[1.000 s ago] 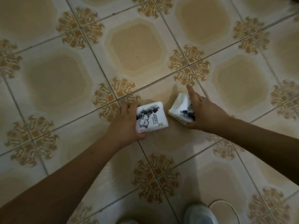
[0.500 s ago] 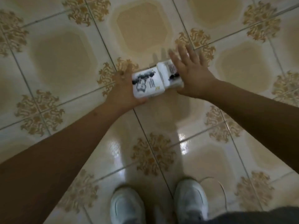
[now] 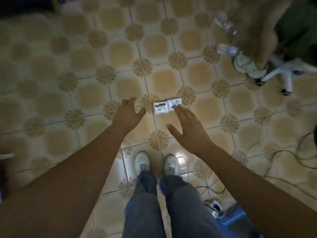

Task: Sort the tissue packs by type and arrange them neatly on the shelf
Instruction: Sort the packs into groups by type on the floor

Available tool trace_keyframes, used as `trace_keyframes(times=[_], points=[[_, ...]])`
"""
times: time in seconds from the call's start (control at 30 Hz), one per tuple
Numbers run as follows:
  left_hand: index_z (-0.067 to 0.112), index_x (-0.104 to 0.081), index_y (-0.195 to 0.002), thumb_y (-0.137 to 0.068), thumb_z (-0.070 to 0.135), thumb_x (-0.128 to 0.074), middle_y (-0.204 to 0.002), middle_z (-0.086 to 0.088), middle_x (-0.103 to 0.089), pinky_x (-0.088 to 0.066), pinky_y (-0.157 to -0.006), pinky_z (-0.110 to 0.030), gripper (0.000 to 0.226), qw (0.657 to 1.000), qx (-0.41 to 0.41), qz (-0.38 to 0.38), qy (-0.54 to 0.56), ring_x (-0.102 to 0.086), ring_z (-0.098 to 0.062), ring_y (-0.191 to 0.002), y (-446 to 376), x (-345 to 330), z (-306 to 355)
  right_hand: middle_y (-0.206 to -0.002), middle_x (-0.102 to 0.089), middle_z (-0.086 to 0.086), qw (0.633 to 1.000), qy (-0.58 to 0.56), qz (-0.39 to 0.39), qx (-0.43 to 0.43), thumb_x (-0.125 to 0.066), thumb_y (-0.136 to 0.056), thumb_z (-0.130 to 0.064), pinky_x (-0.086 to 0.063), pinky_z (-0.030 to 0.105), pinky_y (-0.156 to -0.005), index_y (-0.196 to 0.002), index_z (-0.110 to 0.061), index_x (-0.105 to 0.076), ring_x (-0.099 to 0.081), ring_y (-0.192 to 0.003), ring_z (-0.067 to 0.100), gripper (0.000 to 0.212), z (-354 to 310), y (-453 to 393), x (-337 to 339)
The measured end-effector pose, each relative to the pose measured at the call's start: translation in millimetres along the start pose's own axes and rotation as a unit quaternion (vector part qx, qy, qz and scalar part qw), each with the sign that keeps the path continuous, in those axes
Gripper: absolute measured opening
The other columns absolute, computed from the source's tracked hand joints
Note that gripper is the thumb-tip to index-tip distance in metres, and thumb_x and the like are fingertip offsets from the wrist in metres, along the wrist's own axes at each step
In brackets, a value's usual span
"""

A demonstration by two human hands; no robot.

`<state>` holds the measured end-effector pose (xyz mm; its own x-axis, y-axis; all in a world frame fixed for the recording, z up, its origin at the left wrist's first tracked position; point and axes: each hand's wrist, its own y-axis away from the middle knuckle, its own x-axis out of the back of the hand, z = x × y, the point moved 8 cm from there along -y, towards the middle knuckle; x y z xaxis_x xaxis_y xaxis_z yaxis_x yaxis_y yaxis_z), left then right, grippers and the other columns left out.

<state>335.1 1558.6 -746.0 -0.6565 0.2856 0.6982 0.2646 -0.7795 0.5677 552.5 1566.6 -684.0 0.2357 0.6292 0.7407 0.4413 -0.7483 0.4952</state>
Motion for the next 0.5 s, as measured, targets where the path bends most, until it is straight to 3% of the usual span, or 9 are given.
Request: trace_keyframes(times=[0.17, 0.3, 0.5], points=[[0.018, -0.037, -0.149, -0.098, 0.047, -0.050, -0.149, -0.014, -0.039, -0.040, -0.108, -0.044, 0.061, 0.994, 0.015, 0.100, 0.044, -0.045, -0.035, -0.132, 155.0, 182.5, 36.7, -0.159, -0.026, -0.003, 0.988, -0.067, 0.030, 0.132, -0.027, -0.094, -0.067, -0.017, 0.036, -0.121, -0.154, -0.021, -0.024, -0.019, -0.147, 0.016, 0.076, -163.4, 104.3, 114.9], [0.018, -0.041, -0.147, -0.096, 0.048, -0.050, -0.146, -0.011, -0.043, -0.040, -0.102, -0.036, 0.060, 0.961, 0.051, 0.253, 0.095, -0.051, -0.031, -0.125, 281.2, 303.3, 29.9, -0.161, -0.022, -0.007, 0.960, -0.030, 0.018, 0.279, -0.026, -0.096, -0.065, -0.016, 0.034, -0.121, -0.155, -0.024, -0.023, -0.015, -0.148, 0.013, 0.072, -281.5, 162.2, 156.2], [0.019, -0.046, -0.142, -0.098, 0.046, -0.051, -0.141, -0.008, -0.049, -0.039, -0.105, -0.035, 0.052, 0.893, 0.116, 0.419, 0.116, -0.050, -0.025, -0.128, 478.4, 396.6, -37.0, -0.161, -0.020, -0.010, 0.907, 0.002, 0.004, 0.420, -0.023, -0.095, -0.069, -0.013, 0.037, -0.122, -0.155, -0.027, -0.024, -0.014, -0.149, 0.012, 0.073, -422.7, 257.0, 174.0]])
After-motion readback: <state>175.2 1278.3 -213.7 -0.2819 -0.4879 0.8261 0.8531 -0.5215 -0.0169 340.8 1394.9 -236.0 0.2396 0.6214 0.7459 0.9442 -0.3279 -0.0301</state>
